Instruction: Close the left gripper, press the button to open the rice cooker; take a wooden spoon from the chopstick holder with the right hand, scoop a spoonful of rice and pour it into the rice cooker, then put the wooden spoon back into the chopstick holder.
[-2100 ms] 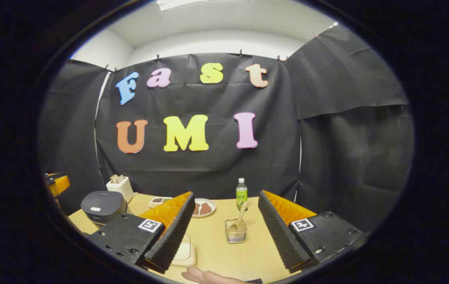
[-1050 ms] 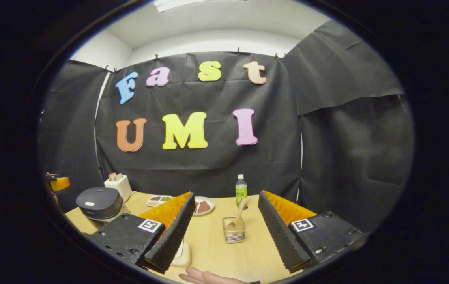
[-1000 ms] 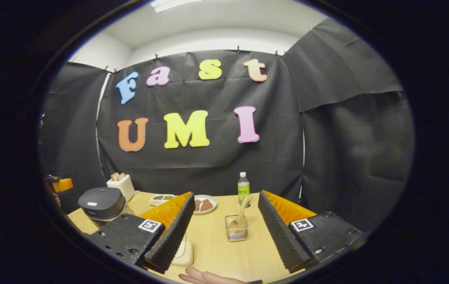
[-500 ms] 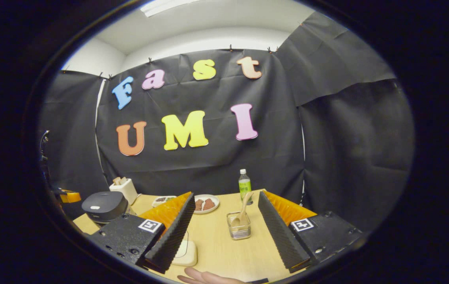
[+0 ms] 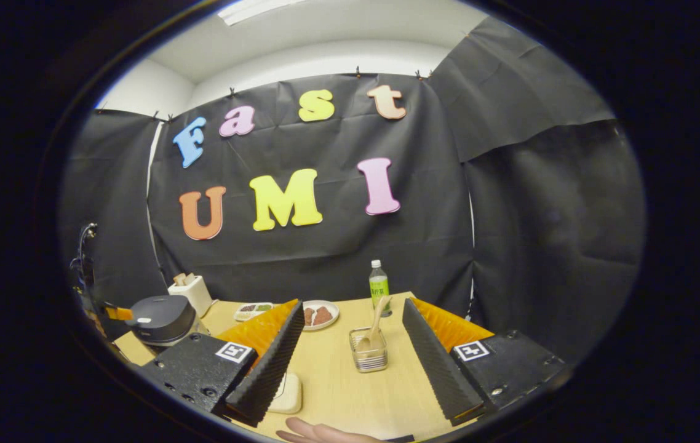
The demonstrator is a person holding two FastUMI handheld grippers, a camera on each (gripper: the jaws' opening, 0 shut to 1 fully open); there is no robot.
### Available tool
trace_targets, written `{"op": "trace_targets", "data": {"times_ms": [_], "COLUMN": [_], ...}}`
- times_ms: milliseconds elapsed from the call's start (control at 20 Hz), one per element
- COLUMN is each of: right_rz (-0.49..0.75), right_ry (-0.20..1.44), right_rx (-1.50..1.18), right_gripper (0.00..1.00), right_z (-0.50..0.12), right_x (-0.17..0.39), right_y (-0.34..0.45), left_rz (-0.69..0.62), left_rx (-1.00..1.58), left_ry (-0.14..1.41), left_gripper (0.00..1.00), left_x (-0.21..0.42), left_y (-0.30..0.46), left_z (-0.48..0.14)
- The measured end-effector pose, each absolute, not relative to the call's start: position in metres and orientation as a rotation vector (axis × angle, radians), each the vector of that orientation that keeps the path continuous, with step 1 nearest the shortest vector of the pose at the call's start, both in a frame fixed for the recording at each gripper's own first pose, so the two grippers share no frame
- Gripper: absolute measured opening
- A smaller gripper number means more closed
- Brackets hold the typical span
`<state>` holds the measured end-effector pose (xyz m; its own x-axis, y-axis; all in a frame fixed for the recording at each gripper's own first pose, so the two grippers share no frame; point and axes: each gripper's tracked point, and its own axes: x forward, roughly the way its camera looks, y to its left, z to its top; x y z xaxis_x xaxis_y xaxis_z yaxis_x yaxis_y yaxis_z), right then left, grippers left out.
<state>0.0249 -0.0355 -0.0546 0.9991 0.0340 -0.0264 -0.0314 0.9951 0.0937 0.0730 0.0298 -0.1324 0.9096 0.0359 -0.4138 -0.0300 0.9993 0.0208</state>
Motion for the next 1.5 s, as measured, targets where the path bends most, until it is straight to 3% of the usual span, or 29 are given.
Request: {"op": "trace_targets", "data": {"times_ms": [750, 1000, 1200, 1300, 1450, 1500], "right_rz": [-0.002, -0.012, -0.010, -0.008, -0.009, -0.011], "right_ry": [0.066, 0.089, 0.127, 0.125, 0.110, 0.112], "right_rx": [0.125, 0.110, 0.112, 0.114, 0.106, 0.106], "right_gripper": [1.00, 1.00, 1.00, 1.00, 1.00, 1.00], "right_z": [-0.092, -0.110, -0.123, -0.122, -0.121, -0.122], "right_x": [0.042, 0.045, 0.046, 0.045, 0.044, 0.045], "right_y": [-0.042, -0.040, -0.038, -0.038, -0.039, -0.039], "left_rz": [-0.030, 0.005, 0.016, 0.027, 0.079, 0.077], "left_rx": [-0.098, -0.130, -0.171, -0.124, -0.010, 0.009], "left_ry": [0.493, 0.424, 0.243, 0.121, 0.044, 0.031], "left_gripper": [0.00, 0.00, 0.00, 0.33, 0.93, 0.93], "left_x": [0.091, 0.081, 0.072, 0.060, 0.037, 0.031], "left_y": [0.020, 0.023, 0.015, 0.020, 0.029, 0.026], "left_z": [-0.155, -0.138, -0.083, -0.048, -0.033, -0.030]}}
